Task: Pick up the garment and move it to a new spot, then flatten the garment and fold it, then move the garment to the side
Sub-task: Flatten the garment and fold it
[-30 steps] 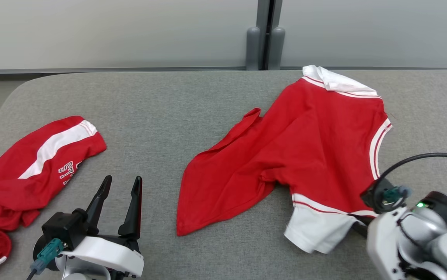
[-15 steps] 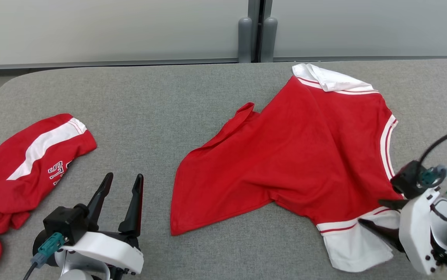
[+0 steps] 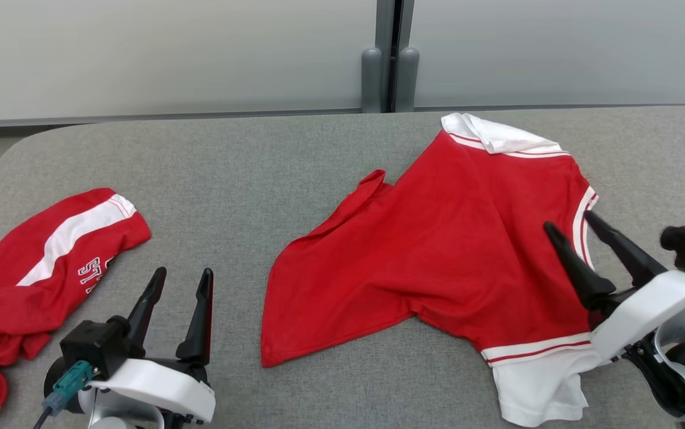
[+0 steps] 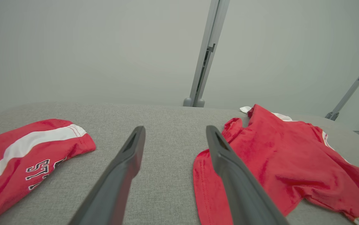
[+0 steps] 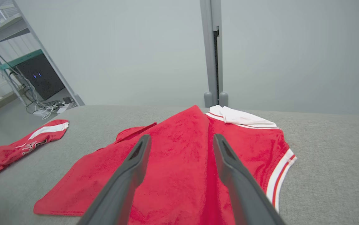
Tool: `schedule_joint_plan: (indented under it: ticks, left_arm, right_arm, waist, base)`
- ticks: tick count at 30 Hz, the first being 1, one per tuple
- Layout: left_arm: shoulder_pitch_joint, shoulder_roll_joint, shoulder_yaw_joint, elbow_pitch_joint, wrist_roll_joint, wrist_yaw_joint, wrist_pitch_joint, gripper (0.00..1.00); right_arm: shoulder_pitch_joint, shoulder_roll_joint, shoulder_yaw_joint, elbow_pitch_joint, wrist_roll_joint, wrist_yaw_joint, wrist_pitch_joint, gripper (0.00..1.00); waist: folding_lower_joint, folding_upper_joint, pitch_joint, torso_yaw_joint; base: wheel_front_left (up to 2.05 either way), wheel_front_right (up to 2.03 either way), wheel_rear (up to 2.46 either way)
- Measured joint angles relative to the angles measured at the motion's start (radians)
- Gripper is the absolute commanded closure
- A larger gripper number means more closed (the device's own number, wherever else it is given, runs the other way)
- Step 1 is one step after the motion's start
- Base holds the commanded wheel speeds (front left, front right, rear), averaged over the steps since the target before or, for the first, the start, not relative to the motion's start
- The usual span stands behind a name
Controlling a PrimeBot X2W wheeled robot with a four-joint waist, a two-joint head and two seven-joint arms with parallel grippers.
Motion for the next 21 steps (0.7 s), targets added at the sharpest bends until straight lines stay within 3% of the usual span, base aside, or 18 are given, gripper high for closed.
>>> schedule_joint_plan:
  ticks: [2, 5, 10, 16, 21]
  left_arm:
    - [0.005, 0.001, 0.000, 0.000, -0.001, 0.000, 0.000, 0.00]
    - [0.016, 0.002, -0.002, -0.006, -0.002, 0.000, -0.003, 0.00]
    - [0.040, 0.006, -0.001, -0.009, -0.004, 0.007, -0.009, 0.00]
    - [0.051, 0.012, 0.003, -0.020, -0.006, 0.012, -0.010, 0.00]
    - [0.051, 0.015, 0.000, -0.026, -0.006, 0.015, -0.009, 0.00]
  right_arm:
    - [0.012, 0.034, -0.030, 0.020, -0.014, 0.000, -0.038, 0.00]
    - [0.071, 0.150, -0.161, 0.099, -0.059, 0.000, -0.147, 0.00]
    - [0.140, 0.254, -0.304, 0.144, -0.119, 0.000, -0.246, 0.00]
    - [0.168, 0.286, -0.327, 0.124, -0.138, 0.000, -0.220, 0.00]
    - [0.214, 0.270, -0.320, 0.147, -0.108, 0.000, -0.038, 0.00]
  waist:
    - [0.0000, 0.0000, -0.004, -0.001]
    - [0.0000, 0.0000, -0.021, -0.002]
    - [0.0000, 0.0000, -0.041, -0.009]
    - [0.0000, 0.0000, -0.049, -0.031]
    - [0.0000, 0.0000, -0.047, -0.036]
  base:
    - [0.00, 0.00, 0.00]
    - [0.00, 0.00, 0.00]
    - [0.00, 0.00, 0.00]
    - [0.00, 0.00, 0.00]
    - [0.00, 0.00, 0.00]
